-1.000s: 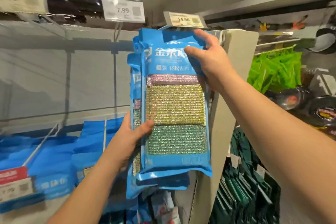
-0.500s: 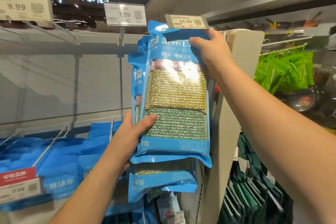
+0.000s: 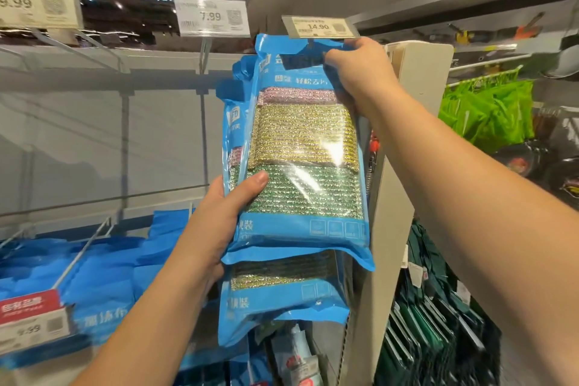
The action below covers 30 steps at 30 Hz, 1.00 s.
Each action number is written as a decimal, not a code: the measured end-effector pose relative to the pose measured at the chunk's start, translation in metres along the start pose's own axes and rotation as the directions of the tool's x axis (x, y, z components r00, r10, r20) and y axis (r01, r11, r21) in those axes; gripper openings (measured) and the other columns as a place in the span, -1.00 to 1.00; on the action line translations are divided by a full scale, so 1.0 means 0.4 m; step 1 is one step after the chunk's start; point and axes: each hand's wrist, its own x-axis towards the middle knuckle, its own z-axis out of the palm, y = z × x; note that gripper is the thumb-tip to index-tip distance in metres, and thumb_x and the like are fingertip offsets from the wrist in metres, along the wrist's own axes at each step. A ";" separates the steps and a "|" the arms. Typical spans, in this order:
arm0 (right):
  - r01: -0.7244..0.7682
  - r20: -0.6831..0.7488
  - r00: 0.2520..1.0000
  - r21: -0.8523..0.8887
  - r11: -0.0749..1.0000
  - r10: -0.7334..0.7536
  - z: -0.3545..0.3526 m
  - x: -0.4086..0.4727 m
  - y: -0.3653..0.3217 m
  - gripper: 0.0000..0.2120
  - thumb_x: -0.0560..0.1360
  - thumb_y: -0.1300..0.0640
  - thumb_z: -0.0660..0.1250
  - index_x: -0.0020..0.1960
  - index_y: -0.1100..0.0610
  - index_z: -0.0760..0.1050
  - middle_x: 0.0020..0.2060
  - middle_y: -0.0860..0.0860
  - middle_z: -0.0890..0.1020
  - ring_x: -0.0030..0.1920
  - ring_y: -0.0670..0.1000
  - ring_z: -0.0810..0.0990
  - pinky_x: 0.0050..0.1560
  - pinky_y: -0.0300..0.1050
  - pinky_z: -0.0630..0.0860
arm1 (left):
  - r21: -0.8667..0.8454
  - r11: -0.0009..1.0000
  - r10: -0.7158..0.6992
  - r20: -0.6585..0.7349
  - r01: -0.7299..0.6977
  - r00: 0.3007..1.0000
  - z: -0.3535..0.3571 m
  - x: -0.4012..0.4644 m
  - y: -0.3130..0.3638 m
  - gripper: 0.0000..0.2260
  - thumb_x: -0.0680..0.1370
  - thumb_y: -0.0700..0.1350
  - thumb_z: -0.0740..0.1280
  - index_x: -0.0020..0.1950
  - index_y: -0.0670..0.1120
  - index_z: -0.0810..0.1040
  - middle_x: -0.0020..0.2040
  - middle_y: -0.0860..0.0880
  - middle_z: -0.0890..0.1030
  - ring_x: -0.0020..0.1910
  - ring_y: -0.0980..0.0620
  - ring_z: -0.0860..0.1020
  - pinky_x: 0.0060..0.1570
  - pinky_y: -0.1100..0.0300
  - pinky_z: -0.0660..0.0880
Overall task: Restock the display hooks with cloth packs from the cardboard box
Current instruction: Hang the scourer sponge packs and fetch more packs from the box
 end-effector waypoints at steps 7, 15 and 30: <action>-0.001 -0.006 1.000 0.074 0.997 0.002 0.003 -0.006 -0.010 -0.88 0.53 0.27 0.33 0.02 0.09 0.50 -0.08 0.06 0.65 -0.03 0.10 0.70 0.05 0.14 0.64 | 0.016 1.000 0.025 -0.017 -0.025 1.000 0.001 -0.009 0.027 -0.36 0.24 0.16 0.60 0.28 0.08 0.53 0.06 -0.03 0.73 -0.01 -0.12 0.72 -0.03 -0.08 0.62; 0.015 -0.059 0.998 -0.012 1.000 -0.015 -0.004 -0.011 -0.029 -0.76 0.36 0.20 0.37 0.02 0.22 0.57 -0.19 0.16 0.67 -0.30 0.10 0.64 -0.40 -0.11 0.49 | 0.047 0.998 0.036 0.008 -0.036 0.999 0.015 -0.024 0.043 -0.42 0.26 0.18 0.50 0.25 0.10 0.52 0.03 0.01 0.73 0.00 -0.09 0.72 0.06 -0.15 0.62; -0.077 0.048 0.996 -0.085 0.993 0.082 0.003 -0.040 0.000 -0.64 0.55 0.01 0.33 0.28 0.13 0.43 0.06 0.20 0.66 0.03 0.23 0.68 0.08 0.23 0.61 | 0.054 0.998 0.021 -0.056 -0.018 0.998 0.016 -0.033 0.028 -0.54 0.35 0.11 0.52 0.21 0.10 0.53 -0.04 0.05 0.74 -0.10 -0.04 0.73 -0.19 0.04 0.65</action>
